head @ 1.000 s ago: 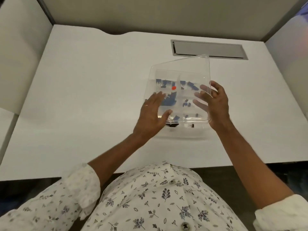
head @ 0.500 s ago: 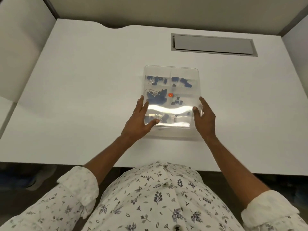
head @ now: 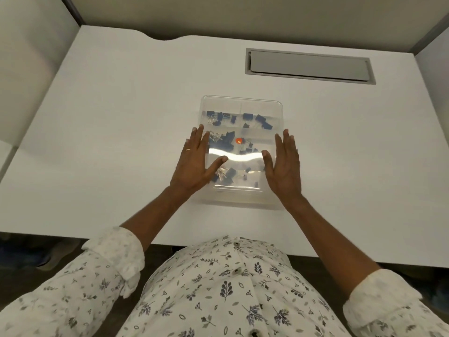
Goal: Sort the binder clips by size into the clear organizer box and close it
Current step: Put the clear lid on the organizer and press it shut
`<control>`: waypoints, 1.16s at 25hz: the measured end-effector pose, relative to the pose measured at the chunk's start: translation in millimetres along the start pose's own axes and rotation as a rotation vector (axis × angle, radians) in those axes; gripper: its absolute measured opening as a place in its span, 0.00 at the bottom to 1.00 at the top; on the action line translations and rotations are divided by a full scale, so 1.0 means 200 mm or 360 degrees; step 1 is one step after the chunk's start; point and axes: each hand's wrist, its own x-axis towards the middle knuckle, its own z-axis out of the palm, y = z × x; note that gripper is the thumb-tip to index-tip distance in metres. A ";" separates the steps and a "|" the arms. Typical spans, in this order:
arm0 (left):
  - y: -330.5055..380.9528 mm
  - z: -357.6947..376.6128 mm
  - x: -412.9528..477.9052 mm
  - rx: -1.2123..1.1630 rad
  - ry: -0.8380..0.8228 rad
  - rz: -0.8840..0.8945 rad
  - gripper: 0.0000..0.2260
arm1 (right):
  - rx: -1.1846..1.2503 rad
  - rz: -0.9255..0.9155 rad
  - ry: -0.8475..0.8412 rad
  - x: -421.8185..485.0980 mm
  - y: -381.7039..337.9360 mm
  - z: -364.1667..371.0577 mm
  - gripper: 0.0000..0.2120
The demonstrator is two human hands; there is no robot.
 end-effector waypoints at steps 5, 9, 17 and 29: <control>0.05 0.11 0.04 0.0435 -0.0097 0.0129 0.41 | -0.0341 -0.0168 -0.0083 0.02 -0.05 0.06 0.33; 0.05 0.12 0.04 0.0480 -0.0034 0.0193 0.43 | -0.0383 -0.0132 -0.0117 0.03 -0.06 0.06 0.38; 0.03 0.09 0.15 0.0426 -0.0062 0.0117 0.40 | -0.0440 0.0035 -0.0259 0.16 -0.05 0.04 0.46; -0.05 0.08 0.72 0.0592 -0.0033 0.0047 0.48 | -0.0447 -0.0185 -0.0331 0.68 0.02 0.15 0.51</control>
